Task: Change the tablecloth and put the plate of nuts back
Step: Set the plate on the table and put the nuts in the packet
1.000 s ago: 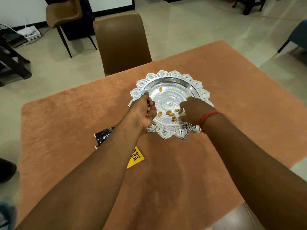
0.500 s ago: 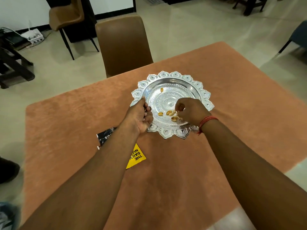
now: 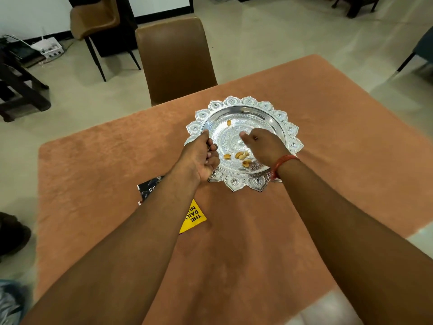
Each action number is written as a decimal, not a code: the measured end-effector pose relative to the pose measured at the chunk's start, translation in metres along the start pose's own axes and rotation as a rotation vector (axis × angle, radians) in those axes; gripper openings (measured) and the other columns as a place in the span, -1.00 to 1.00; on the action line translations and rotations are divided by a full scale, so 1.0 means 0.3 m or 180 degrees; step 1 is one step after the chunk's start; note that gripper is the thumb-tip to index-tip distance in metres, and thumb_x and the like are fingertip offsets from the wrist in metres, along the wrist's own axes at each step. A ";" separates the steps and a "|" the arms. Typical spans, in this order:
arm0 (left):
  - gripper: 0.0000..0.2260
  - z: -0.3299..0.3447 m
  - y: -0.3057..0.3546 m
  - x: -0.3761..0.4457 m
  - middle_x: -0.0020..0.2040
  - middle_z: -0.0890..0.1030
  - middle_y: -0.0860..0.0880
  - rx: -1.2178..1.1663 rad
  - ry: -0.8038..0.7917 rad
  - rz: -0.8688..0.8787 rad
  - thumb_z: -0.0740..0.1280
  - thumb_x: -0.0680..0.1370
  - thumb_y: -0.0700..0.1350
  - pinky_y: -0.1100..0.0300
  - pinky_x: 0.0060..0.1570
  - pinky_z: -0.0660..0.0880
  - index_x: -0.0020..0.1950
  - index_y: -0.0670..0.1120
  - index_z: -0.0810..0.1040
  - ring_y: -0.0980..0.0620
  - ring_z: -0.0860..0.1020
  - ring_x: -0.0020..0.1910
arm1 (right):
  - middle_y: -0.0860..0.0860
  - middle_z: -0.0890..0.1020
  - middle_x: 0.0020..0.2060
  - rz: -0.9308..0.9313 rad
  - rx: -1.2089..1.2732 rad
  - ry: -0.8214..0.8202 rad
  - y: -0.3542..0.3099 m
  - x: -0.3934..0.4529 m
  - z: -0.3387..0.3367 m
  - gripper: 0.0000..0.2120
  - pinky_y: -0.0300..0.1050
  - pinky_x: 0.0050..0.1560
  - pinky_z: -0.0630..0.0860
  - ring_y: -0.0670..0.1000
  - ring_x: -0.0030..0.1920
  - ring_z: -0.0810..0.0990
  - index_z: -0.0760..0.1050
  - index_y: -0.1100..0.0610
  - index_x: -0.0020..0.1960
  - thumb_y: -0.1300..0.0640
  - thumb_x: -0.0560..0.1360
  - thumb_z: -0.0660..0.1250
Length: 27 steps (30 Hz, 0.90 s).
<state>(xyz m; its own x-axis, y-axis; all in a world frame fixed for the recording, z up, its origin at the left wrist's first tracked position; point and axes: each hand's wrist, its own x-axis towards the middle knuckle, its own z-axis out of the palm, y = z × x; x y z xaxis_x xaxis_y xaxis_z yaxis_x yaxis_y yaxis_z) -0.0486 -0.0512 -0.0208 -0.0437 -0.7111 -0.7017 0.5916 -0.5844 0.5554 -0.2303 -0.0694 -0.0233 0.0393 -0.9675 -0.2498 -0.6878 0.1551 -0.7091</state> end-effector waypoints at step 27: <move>-0.63 0.018 -0.007 -0.007 -0.47 0.32 0.01 -0.0229 -0.0133 -0.0118 0.21 0.67 0.02 0.33 -0.72 0.08 -0.30 -0.08 0.32 0.16 0.17 -0.61 | -0.03 0.27 -0.48 0.0527 0.5360 -0.1228 0.022 -0.036 -0.026 -0.88 -0.35 -0.59 -0.02 -0.12 -0.55 0.07 0.23 0.05 -0.32 0.16 0.37 0.14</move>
<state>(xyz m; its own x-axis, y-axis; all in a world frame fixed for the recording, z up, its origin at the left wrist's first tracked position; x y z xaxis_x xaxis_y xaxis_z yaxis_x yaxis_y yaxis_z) -0.0542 -0.0506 -0.0182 -0.0995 -0.7060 -0.7012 0.6452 -0.5822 0.4947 -0.2409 -0.0595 -0.0199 0.3816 -0.8606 -0.3372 0.7355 0.5036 -0.4532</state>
